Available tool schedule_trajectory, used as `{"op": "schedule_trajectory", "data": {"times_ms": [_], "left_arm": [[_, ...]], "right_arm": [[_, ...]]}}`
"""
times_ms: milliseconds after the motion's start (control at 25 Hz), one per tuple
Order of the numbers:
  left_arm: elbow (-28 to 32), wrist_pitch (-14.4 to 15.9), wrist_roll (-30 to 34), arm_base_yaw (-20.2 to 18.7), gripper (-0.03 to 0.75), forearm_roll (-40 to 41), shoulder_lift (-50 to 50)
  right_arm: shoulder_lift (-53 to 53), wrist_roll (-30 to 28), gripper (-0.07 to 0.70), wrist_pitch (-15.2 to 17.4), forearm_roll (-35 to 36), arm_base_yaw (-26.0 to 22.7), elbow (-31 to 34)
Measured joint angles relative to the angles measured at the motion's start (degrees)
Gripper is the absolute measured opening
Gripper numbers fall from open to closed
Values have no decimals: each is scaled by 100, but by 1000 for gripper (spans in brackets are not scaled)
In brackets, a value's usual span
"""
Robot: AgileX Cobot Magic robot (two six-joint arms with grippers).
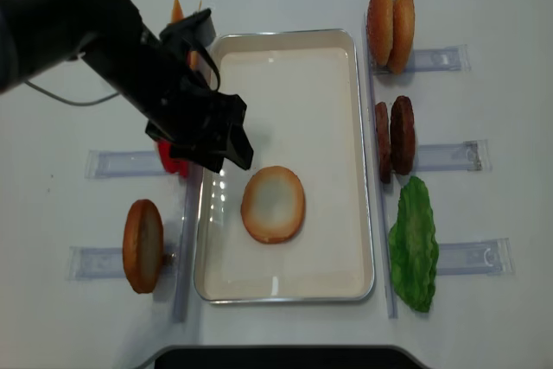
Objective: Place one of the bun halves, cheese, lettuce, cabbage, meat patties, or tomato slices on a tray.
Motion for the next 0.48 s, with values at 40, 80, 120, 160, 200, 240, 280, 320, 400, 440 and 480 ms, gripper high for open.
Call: {"op": "schedule_trajectory", "data": {"times_ms": [40, 80, 120, 160, 200, 240, 280, 320, 400, 440, 480], "left_arm": [[-128, 143, -161, 0, 440, 255, -74], [-249, 294, -362, 0, 440, 545, -157], [-364, 461, -537, 0, 440, 805, -222], [-453, 624, -737, 0, 440, 1132, -288], [-551, 837, -902, 0, 440, 1460, -340], [-635, 1057, -1025, 0, 440, 1783, -371], [-691, 1185, -1112, 0, 440, 2038, -383], [-741, 1256, -1197, 0, 440, 2319, -395], [-771, 1316, -1331, 0, 440, 2727, -409], [-771, 1330, -1375, 0, 440, 2879, -430], [-778, 1342, -1398, 0, 440, 3005, -449]], "right_arm": [[0, 0, 307, 0, 0, 0, 0], [0, 0, 307, 0, 0, 0, 0], [0, 0, 307, 0, 0, 0, 0], [0, 0, 307, 0, 0, 0, 0], [0, 0, 307, 0, 0, 0, 0], [0, 0, 307, 0, 0, 0, 0], [0, 0, 307, 0, 0, 0, 0], [0, 0, 307, 0, 0, 0, 0], [0, 0, 307, 0, 0, 0, 0], [0, 0, 307, 0, 0, 0, 0], [0, 0, 307, 0, 0, 0, 0]]}}
